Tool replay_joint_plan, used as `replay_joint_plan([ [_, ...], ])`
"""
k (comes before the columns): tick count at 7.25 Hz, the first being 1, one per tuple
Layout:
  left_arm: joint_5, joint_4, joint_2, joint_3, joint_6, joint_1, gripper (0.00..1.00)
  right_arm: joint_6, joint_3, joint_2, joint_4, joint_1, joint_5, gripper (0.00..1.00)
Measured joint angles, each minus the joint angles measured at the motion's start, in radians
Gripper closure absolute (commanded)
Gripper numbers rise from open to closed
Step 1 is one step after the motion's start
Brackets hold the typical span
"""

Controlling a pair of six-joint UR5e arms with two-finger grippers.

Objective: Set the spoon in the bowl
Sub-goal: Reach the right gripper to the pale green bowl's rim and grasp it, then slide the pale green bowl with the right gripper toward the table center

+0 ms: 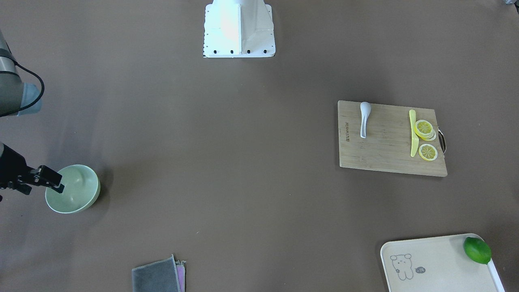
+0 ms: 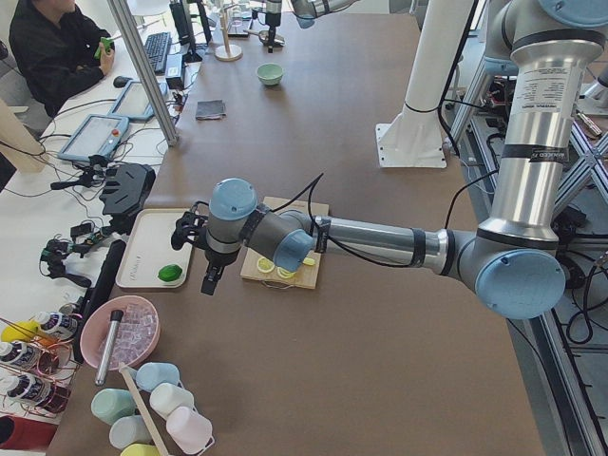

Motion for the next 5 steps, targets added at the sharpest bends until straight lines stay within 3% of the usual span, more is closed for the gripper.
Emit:
replay_joint_plan([
  [1, 0.0, 0.001, 0.0, 0.0, 0.0, 0.0, 0.02, 0.011, -0.022, 0.004, 0.012, -0.024, -0.022, 0.0],
  [2, 0.0, 0.001, 0.0, 0.0, -0.001, 0.001, 0.02, 0.012, -0.033, 0.002, 0.017, -0.035, -0.029, 0.29],
  [3, -0.001, 0.001, 0.0, -0.001, -0.002, 0.001, 0.02, 0.015, -0.036, -0.001, 0.019, -0.041, -0.03, 0.99],
  [5, -0.001, 0.002, -0.007, 0.002, -0.002, 0.003, 0.02, 0.024, -0.026, 0.001, 0.019, -0.041, -0.001, 1.0],
])
